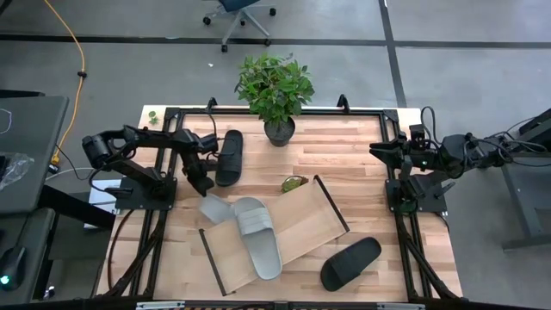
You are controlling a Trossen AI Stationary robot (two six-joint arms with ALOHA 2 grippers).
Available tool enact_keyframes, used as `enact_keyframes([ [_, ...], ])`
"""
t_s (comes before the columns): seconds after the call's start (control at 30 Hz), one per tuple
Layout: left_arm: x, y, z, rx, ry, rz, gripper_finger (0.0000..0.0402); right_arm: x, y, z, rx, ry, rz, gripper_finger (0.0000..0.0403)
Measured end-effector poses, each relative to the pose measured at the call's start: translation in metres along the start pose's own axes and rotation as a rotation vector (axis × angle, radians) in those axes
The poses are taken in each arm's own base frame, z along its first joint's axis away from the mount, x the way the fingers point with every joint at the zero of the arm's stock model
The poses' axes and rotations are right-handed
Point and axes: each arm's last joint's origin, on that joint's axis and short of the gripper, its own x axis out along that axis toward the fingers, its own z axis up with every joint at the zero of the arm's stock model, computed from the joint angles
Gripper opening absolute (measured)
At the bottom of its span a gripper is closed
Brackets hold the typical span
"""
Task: Pick and place slides into the shelf
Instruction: Put the gray slipper on the shelf
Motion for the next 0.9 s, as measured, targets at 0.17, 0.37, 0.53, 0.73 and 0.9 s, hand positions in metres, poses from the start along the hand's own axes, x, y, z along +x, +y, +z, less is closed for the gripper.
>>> enact_keyframes([
  [0.17, -0.025, 0.004, 0.008, -0.005, -0.04, 0.066, 0.0004, 0.0, 0.0, 0.0, -0.004, 0.002, -0.001, 0.0141],
  [0.37, -0.058, 0.012, 0.013, -0.018, -0.073, 0.152, 0.0002, 0.0, 0.0, 0.0, -0.005, 0.003, -0.002, 0.0141],
  [0.53, -0.08, 0.016, 0.016, -0.013, -0.103, 0.21, 0.0002, 0.0, -0.001, -0.001, -0.01, 0.001, -0.013, 0.0141],
  [0.73, -0.085, 0.017, 0.017, -0.014, -0.128, 0.184, 0.0011, 0.0, -0.001, -0.001, -0.019, 0.002, -0.018, 0.0141],
  [0.9, -0.085, 0.017, 0.017, -0.014, -0.128, 0.191, 0.0016, 0.0, -0.001, -0.001, -0.02, -0.003, -0.025, 0.0141],
])
